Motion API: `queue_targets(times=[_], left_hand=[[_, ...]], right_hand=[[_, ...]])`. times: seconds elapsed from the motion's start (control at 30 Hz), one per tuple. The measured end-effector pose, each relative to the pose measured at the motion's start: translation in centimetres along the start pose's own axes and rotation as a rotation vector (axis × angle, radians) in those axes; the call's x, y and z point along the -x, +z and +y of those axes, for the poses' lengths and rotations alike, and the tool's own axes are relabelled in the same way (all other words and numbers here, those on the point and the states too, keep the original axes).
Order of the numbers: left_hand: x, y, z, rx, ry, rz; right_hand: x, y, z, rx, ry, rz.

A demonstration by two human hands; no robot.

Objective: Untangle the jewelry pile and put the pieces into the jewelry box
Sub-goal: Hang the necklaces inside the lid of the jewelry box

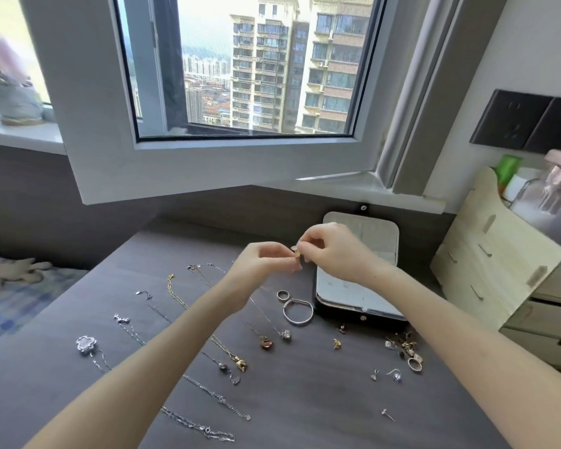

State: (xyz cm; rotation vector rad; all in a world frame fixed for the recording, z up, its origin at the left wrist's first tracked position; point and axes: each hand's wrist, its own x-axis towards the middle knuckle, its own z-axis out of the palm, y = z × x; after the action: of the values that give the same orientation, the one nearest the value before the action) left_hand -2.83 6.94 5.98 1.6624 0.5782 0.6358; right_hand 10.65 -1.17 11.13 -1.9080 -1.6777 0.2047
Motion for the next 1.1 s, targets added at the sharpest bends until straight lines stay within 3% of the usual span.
queue_targets(times=[0.13,0.27,0.4,0.53,0.67,0.8,0.9,0.97,1.1], left_hand=[[-0.8,-0.2,0.5,0.081,0.060,0.079],[-2.0,0.1,0.8,0.014,0.084,0.170],[-3.0,-0.1,0.3,-0.086,0.072,0.230],[-3.3,-0.5,-0.9,-0.028,0.020,0.255],[-3.2,-0.9,-1.9,0.247,-0.106,0.208],[-2.4,-0.8,-0.7,0.849,-0.308,0.148],[-1.9,-1.2,0.9,1.072,-0.452,0.145],[-1.6,-1.2,2.1,0.930,-0.492,0.142],[-0.5,0.8,4.7,0.365,-0.394,0.058]], right_hand=[[-0.9,-1.0,-0.8,0.001,0.002,0.032],[-1.2,-2.2,-1.9,-0.022,0.006,0.069],[-1.2,-4.1,-3.3,-0.167,0.056,0.096],[-0.3,-6.8,-4.8,-0.331,0.095,0.146],[2.0,-9.6,-5.4,-0.493,0.119,0.191],[6.0,-9.9,-3.6,-0.468,0.232,0.166],[9.7,-8.3,-1.1,-0.459,0.376,0.104],[12.1,-6.5,0.5,-0.445,0.489,0.044],[15.6,-2.5,1.6,-0.447,0.602,-0.147]])
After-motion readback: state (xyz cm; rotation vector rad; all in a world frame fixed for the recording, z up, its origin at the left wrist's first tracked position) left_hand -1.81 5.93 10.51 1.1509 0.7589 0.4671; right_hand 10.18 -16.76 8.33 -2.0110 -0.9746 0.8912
